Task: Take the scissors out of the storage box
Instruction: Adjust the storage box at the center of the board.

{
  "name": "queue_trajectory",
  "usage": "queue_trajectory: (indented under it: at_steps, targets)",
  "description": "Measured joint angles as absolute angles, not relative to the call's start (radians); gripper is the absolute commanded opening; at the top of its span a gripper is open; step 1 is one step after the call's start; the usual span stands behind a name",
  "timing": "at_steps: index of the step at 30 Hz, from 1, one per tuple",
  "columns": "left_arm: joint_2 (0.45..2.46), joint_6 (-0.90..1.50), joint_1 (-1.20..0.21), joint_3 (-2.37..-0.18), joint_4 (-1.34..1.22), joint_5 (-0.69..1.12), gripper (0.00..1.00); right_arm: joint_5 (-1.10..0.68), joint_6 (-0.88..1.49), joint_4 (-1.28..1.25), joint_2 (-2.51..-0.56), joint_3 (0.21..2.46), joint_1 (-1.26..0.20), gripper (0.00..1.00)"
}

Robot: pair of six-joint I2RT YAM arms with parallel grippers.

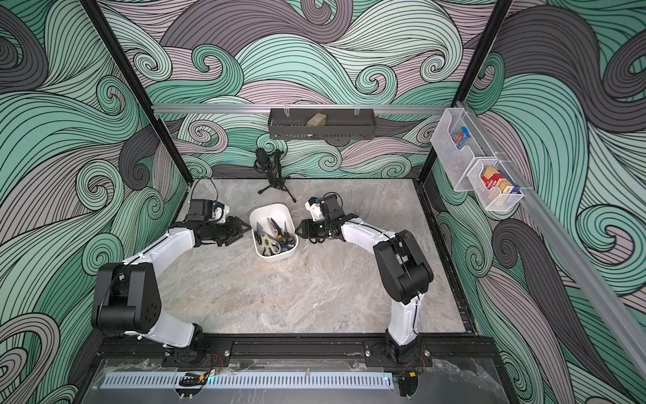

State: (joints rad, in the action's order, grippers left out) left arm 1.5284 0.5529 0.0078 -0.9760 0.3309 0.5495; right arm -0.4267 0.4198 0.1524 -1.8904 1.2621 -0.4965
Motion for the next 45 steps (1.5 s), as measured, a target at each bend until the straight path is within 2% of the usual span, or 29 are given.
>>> queue_trajectory:
  at_steps: [6, 9, 16, 20, 28, 30, 31, 32, 35, 41, 45]
  targets:
    - [1.5, 0.545, 0.013, -0.976, 0.346, 0.546, 0.54, -0.432, 0.401, 0.154, -1.966, 1.314, -0.519, 0.45]
    - [1.482, 0.541, 0.013, -0.976, 0.352, 0.544, 0.54, -0.432, 0.398, 0.152, -2.005, 1.346, -0.54, 0.38]
    - [1.475, 0.534, 0.013, -0.978, 0.374, 0.542, 0.54, -0.425, 0.39, 0.163, -2.07, 1.412, -0.577, 0.14]
    - [1.475, 0.531, 0.013, -0.978, 0.383, 0.541, 0.54, -0.414, 0.386, 0.161, -2.096, 1.452, -0.605, 0.11]
    - [1.466, 0.512, 0.012, -0.977, 0.409, 0.53, 0.54, -0.421, 0.39, 0.163, -2.147, 1.52, -0.671, 0.13]
    - [1.466, 0.505, 0.011, -0.976, 0.418, 0.523, 0.53, -0.42, 0.408, 0.164, -2.164, 1.545, -0.688, 0.16]
    - [1.466, 0.502, 0.01, -0.976, 0.424, 0.519, 0.53, -0.42, 0.415, 0.165, -2.173, 1.557, -0.698, 0.22]
    - [1.466, 0.5, 0.009, -0.976, 0.432, 0.513, 0.53, -0.422, 0.421, 0.164, -2.179, 1.568, -0.707, 0.32]
    - [1.466, 0.495, -0.002, -0.976, 0.455, 0.495, 0.52, -0.421, 0.437, 0.163, -2.187, 1.589, -0.725, 0.45]
    - [1.478, 0.48, -0.07, -0.976, 0.505, 0.444, 0.48, -0.41, 0.463, 0.163, -2.167, 1.586, -0.722, 0.47]
    - [1.496, 0.471, -0.133, -0.976, 0.545, 0.387, 0.48, -0.392, 0.49, 0.163, -2.076, 1.525, -0.684, 0.47]
